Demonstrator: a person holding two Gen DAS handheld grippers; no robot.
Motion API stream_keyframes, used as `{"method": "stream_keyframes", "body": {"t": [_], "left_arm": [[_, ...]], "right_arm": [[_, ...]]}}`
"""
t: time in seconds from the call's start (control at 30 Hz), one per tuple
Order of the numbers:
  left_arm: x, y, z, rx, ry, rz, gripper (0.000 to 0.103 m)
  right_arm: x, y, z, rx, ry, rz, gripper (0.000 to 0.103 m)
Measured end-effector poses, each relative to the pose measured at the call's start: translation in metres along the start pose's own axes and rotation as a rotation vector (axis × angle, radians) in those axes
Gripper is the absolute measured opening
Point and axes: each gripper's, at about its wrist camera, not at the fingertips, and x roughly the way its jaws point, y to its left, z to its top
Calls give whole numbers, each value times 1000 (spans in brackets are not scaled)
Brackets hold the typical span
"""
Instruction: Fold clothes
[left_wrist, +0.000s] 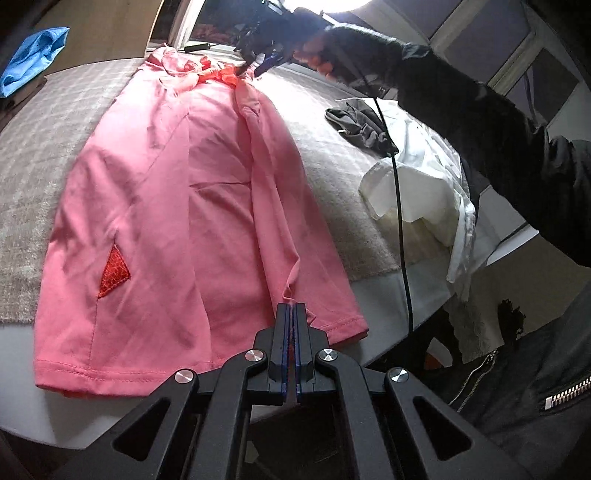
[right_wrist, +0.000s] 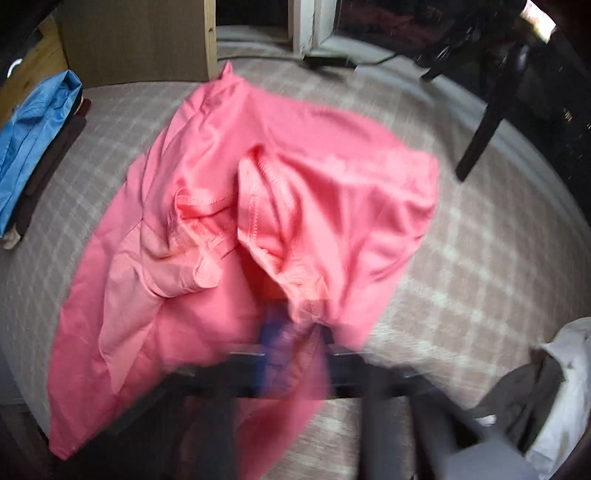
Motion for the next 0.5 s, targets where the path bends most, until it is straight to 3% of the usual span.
{"method": "stream_keyframes", "body": {"t": [0.2,0.4,0.47,0.5], "left_arm": [[-17,7,-3,-84,-57,-9,1],[1,9,-19,-108,9,3,1],[6,11,-21,-114,36,18,2],[5,12,-21,-117,37,17,2]], "right_arm": [[-24,32,10,-83,-80,39,3],[8,72,10,-183,14,46,3],[11,81,5,-216,25,5,9],[2,79,0,-213,1,7,17]]}}
